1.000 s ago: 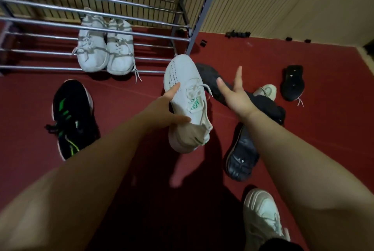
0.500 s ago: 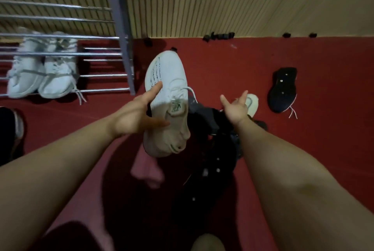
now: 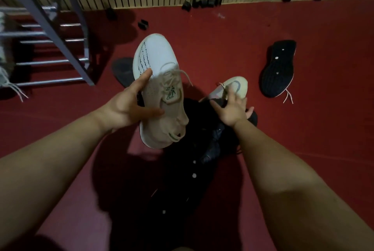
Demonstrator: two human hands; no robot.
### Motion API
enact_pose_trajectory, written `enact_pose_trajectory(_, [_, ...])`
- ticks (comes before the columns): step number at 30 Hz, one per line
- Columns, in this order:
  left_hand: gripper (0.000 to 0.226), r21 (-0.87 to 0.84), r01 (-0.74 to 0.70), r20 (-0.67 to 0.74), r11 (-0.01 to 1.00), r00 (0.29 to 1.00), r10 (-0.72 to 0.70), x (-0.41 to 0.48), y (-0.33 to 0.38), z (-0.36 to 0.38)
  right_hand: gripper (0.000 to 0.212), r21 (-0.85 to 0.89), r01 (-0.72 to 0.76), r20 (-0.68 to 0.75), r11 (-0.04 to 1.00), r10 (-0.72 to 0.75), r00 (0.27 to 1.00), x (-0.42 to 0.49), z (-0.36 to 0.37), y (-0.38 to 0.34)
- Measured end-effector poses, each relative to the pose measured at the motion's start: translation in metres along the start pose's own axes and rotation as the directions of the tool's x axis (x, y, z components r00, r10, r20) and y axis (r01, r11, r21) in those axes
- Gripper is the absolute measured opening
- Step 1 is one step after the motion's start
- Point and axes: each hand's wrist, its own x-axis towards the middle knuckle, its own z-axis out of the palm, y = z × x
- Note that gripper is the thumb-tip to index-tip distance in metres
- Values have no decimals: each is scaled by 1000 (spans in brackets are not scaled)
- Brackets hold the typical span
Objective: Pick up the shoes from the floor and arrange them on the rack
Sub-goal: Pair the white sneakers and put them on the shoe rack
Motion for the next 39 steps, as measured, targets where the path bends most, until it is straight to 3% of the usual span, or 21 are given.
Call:
enact_pose_trajectory(3, [100,-41,39,6,998,999,-39,-2,-5,8,71,-189,86,70,978,-74,995,-16,-2,21])
enact_pose_trajectory(8, [100,-25,67,48,997,997,-66,-16,-7,12,76,-292,104,149,951,-63,987,-42,-9,34])
enact_pose_trajectory(14, [113,2,28,12,1000,1000,-28,-27,-4,7,87,-238,28,179,971,15,984,-48,-4,21])
enact_pose_trajectory(23, [105,-48,17,-52,999,998,-19,-64,-13,-24,94,-56,23,-3,998,-23,1000,-75,-12,12])
enact_pose_trajectory(31, [98,-257,13,-92,966,995,-38,-128,-19,-82,94,-87,143,-10,986,-144,989,-119,-1,-64])
enact_pose_trajectory(39, [108,-159,13,-79,987,997,-26,-217,-41,-199,96,-124,339,-10,933,-343,939,-206,16,-174])
